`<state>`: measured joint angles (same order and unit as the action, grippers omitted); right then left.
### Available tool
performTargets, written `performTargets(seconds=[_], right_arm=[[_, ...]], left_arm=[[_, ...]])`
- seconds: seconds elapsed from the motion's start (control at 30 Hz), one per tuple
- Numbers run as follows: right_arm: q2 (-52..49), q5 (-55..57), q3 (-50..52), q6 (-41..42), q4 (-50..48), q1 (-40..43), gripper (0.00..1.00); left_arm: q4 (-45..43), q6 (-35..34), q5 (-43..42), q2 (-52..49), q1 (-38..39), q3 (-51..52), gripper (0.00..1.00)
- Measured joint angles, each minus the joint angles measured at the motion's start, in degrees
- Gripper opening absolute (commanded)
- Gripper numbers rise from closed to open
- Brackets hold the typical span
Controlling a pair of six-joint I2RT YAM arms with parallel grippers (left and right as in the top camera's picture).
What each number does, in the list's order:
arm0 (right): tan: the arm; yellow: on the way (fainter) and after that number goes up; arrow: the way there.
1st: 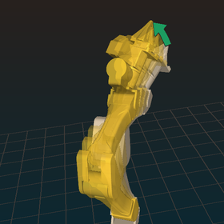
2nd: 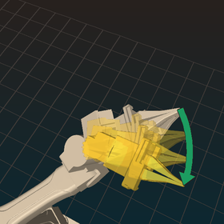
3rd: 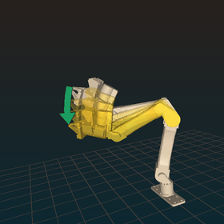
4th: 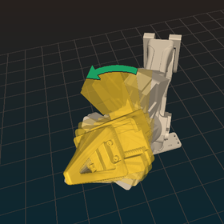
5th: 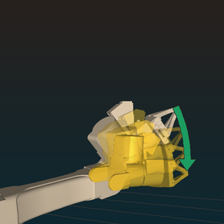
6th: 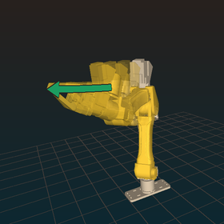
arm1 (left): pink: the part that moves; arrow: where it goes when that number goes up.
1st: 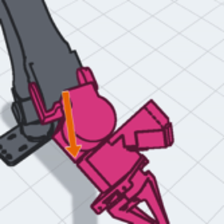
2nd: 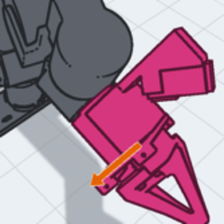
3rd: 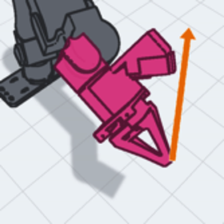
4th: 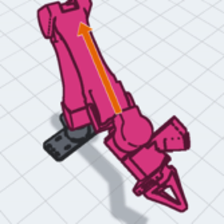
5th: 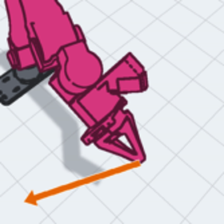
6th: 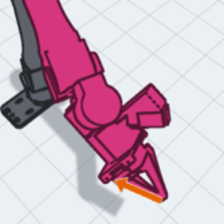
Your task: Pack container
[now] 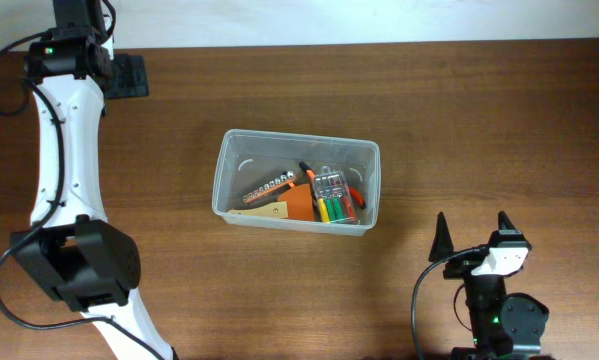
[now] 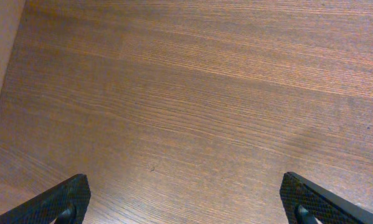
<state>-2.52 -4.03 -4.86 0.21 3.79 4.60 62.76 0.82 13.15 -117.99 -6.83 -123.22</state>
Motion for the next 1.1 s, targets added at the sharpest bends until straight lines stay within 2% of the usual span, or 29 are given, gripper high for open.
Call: performTargets(seconds=[0.47, 1.1], right_arm=[[1.6, -1.6, 4.1, -0.2, 0.0, 0.0, 0.99], [1.7, -2.1, 4.1, -2.4, -0.1, 0.0, 0.99]], left_arm=[[0.0, 0.0, 0.0, 0.0, 0.0, 0.0, 0.99], [0.0, 0.0, 0.0, 0.0, 0.0, 0.0, 0.99]])
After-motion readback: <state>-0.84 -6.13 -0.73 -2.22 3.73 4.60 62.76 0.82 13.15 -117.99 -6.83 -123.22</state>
